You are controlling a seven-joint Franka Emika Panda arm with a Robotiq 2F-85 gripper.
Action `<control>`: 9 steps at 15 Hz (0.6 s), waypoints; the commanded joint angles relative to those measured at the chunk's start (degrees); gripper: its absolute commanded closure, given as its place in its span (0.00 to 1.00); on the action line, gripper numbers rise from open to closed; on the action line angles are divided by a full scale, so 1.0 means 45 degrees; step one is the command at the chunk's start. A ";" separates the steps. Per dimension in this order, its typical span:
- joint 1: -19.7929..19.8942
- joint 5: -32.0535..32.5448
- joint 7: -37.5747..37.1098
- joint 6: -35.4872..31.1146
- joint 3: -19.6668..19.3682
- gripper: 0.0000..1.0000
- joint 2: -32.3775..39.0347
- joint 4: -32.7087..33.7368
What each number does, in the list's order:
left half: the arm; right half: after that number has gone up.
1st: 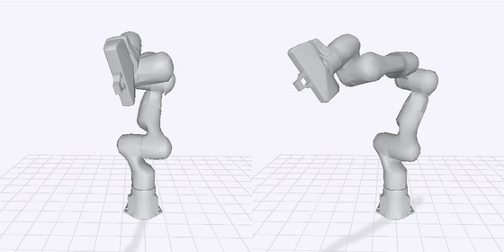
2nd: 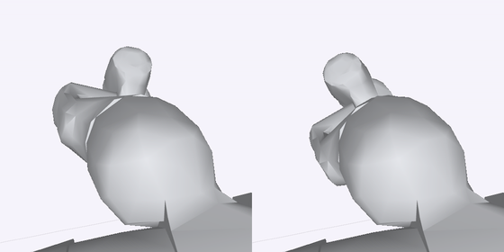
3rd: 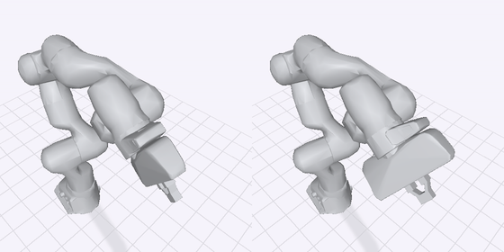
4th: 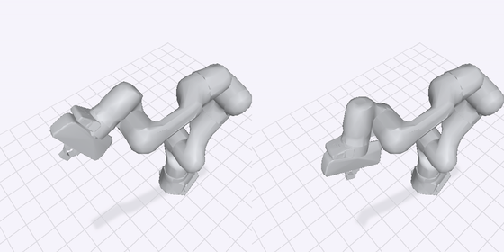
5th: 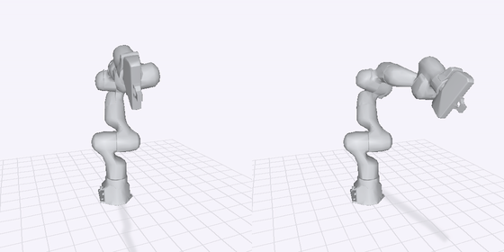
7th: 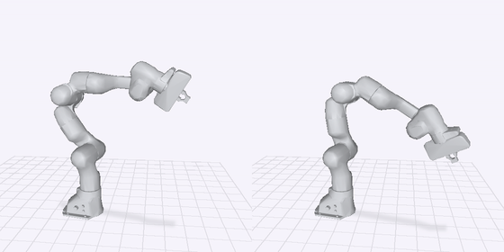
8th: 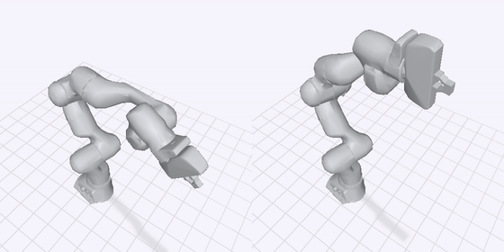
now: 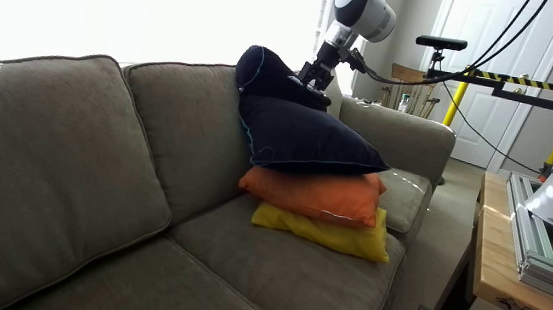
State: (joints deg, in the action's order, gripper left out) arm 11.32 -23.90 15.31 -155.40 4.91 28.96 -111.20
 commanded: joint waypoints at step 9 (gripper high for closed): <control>-0.0523 0.1464 -0.2057 -0.0005 -0.0431 0.10 0.1562 0.1904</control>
State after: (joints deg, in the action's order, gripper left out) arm 9.82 -19.62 8.99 -155.52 3.93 34.49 -105.19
